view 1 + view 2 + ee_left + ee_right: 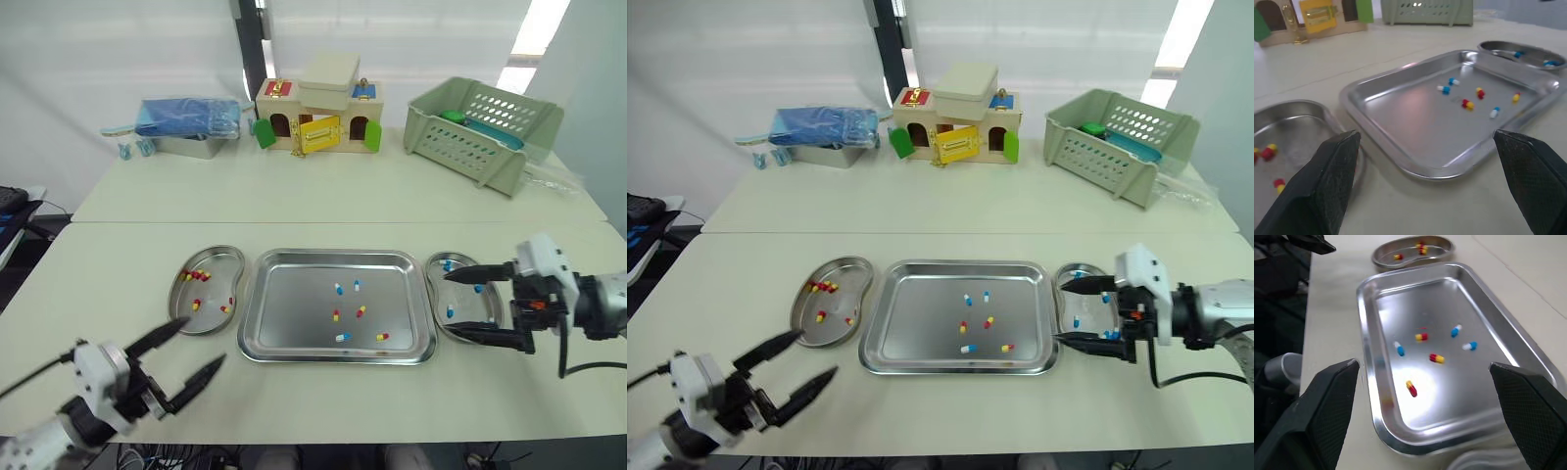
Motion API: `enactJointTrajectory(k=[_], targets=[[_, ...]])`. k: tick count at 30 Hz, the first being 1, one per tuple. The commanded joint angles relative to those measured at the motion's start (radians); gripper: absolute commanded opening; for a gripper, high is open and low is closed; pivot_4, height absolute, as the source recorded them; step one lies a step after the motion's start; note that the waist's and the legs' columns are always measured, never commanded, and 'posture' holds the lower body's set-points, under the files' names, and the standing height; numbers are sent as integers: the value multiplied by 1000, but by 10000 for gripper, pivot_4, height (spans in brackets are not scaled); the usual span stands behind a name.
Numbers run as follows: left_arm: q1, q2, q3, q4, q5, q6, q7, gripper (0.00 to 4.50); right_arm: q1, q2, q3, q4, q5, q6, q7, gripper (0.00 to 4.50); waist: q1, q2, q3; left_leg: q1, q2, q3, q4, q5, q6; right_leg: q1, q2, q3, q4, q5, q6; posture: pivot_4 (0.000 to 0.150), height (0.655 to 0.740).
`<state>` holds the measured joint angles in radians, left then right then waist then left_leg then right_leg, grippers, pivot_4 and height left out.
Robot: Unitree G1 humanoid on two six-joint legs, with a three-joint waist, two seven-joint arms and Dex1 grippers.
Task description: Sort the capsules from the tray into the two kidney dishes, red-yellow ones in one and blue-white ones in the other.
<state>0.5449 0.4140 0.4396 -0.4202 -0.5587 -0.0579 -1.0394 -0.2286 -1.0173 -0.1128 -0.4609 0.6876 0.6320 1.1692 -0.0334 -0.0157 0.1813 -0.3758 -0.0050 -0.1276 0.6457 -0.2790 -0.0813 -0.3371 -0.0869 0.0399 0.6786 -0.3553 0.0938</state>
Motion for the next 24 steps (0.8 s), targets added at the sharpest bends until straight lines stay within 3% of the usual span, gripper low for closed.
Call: enactJointTrajectory(k=[1,6,12,15,18,24], targets=[[48,-65,-48,18,33,-195,-67,44757,-107,17,127,-40,-49,47,-29,45000,7,0,0,-1,0,0,0,0,0,0,0,0,0,0,0,1500,7400],[83,-117,-139,111,67,-417,-170,44757,-302,96,391,9,-247,57,-65,45000,4,0,0,-1,0,0,0,0,0,-1,0,0,-1,0,0,1500,7400],[90,-137,-203,160,43,-546,-178,44757,-434,230,560,97,-403,29,-83,45000,1,0,0,-5,-1,-1,0,0,0,-6,0,0,0,0,0,1500,7400],[95,-133,-226,174,47,-567,-160,45000,-456,272,618,132,-466,-6,-72,38875,1,0,0,-5,-1,-1,0,0,0,-6,0,-1,0,0,0,1500,7400],[99,-129,-244,181,56,-580,-144,45000,-460,299,657,155,-508,-21,-63,29889,2,0,0,-5,-1,-1,0,0,0,-6,0,-1,0,0,0,1500,7400],[126,-125,-289,167,69,-602,-111,45000,-448,336,711,160,-564,-30,-50,29889,-1,0,0,-5,-1,-2,0,0,0,-6,0,-1,0,0,0,1500,7400]])
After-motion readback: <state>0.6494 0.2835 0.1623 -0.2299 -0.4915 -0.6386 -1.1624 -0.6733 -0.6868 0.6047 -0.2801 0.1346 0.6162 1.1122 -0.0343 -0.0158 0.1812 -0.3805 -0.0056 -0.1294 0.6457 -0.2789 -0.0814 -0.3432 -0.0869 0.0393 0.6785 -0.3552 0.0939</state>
